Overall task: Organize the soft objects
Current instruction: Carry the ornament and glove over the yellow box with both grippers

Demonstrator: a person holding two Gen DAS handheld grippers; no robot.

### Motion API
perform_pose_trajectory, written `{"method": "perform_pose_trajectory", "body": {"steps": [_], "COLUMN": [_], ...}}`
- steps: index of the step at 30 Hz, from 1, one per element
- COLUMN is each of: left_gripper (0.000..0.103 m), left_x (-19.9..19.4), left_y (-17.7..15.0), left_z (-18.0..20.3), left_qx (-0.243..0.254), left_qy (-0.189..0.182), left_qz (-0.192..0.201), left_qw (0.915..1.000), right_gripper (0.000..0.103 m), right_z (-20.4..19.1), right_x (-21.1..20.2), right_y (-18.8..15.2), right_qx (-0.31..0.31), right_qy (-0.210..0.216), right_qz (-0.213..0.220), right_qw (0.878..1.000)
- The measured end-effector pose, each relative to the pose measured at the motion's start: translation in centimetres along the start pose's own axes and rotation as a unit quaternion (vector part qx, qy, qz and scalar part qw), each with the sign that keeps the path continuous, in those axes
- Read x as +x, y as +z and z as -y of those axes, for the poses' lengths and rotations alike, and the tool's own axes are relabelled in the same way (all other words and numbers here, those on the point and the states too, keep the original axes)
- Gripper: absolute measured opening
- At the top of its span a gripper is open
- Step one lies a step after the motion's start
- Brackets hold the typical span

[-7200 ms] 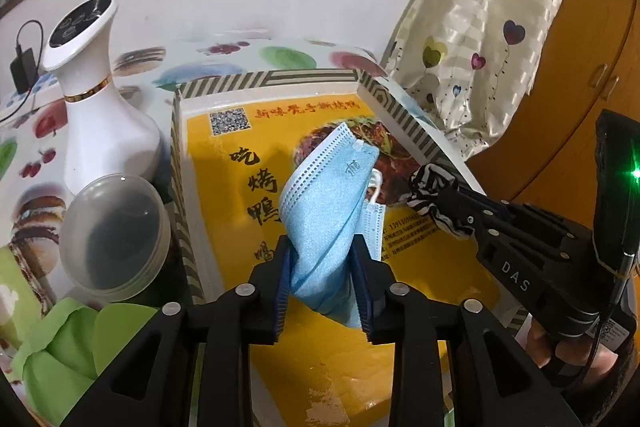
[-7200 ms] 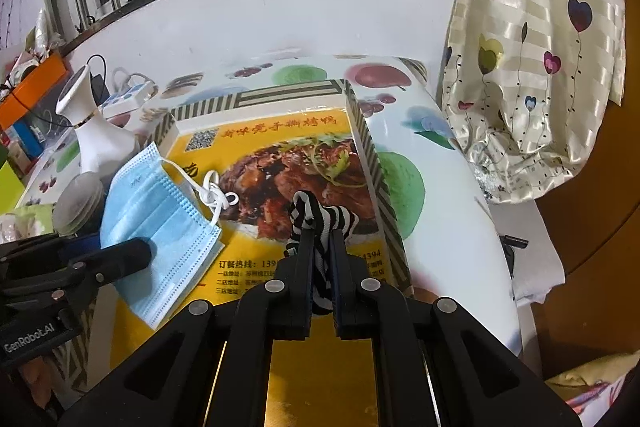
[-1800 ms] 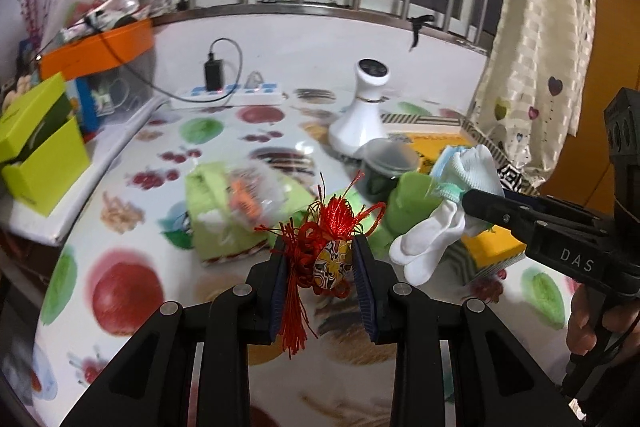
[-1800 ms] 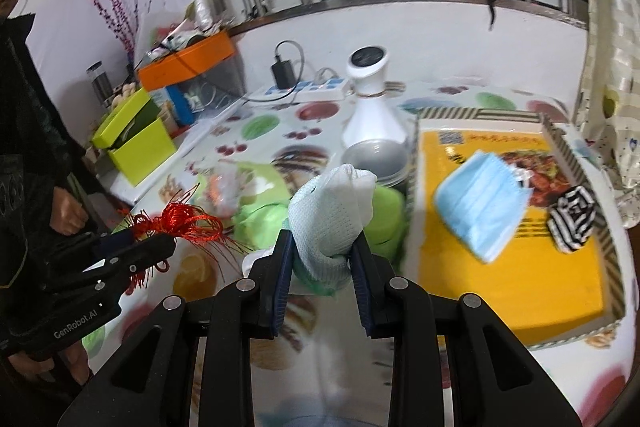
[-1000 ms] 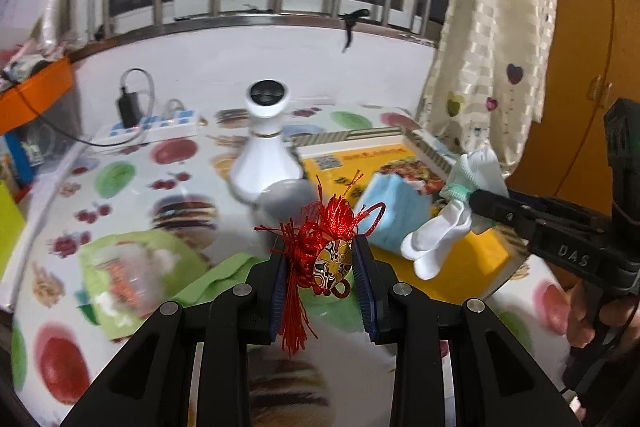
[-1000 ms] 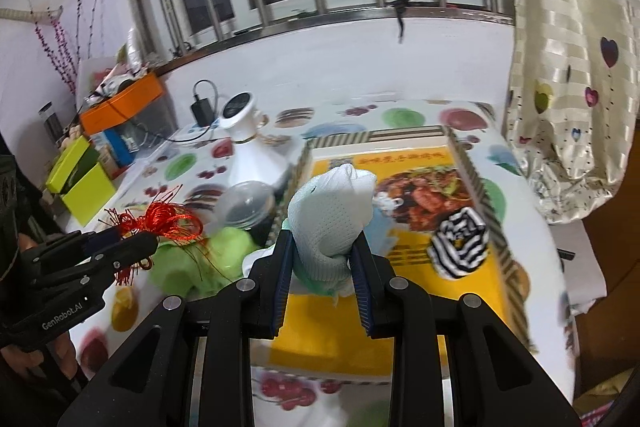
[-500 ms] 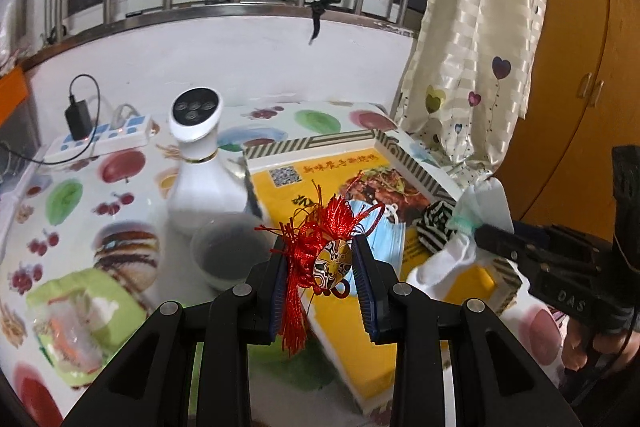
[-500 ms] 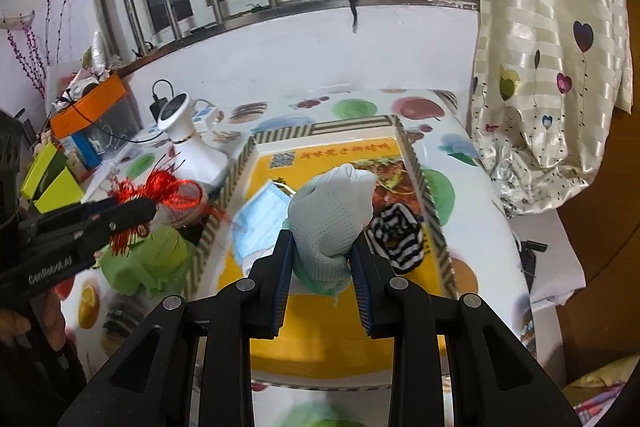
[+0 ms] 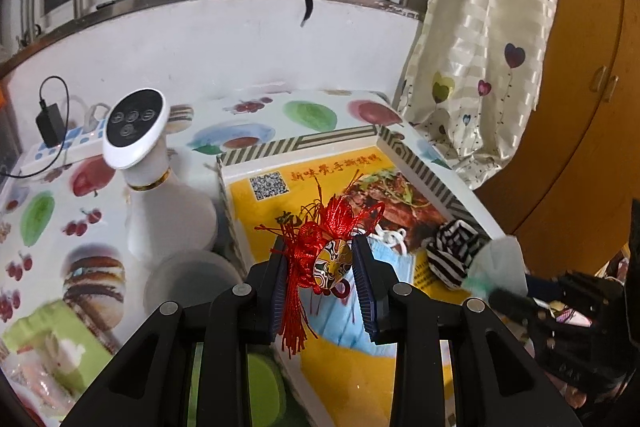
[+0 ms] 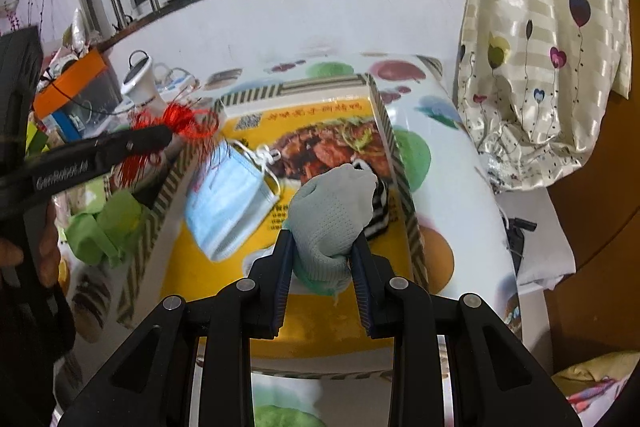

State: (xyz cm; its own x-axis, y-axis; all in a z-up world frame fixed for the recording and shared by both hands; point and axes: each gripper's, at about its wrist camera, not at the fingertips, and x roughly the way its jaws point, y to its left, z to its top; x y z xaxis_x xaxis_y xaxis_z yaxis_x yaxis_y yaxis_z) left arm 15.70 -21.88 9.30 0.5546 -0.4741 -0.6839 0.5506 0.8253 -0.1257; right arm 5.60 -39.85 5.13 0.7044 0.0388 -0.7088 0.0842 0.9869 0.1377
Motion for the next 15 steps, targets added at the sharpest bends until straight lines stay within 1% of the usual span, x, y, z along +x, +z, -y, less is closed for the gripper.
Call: {"method": "perform_pose_trajectory", "body": {"steps": [7, 15], "left_gripper": [0.029, 0.029], "left_x": [2.0, 4.1], "left_y": [0.8, 0.8], "left_z": [-0.3, -0.3], "left_qx": [-0.008, -0.017], "left_qy": [0.010, 0.018], "left_qz": [-0.008, -0.027], "left_qw": [0.9999, 0.9993], "right_gripper": [0.029, 0.030], "right_z": [0.4, 0.1], "right_x": [0.9, 2.0], "right_y": [-0.4, -0.7], "right_qx": [-0.001, -0.002], "right_qy": [0.008, 0.012], "right_qz": [-0.012, -0.026], "right_qw": [1.000, 1.000]}}
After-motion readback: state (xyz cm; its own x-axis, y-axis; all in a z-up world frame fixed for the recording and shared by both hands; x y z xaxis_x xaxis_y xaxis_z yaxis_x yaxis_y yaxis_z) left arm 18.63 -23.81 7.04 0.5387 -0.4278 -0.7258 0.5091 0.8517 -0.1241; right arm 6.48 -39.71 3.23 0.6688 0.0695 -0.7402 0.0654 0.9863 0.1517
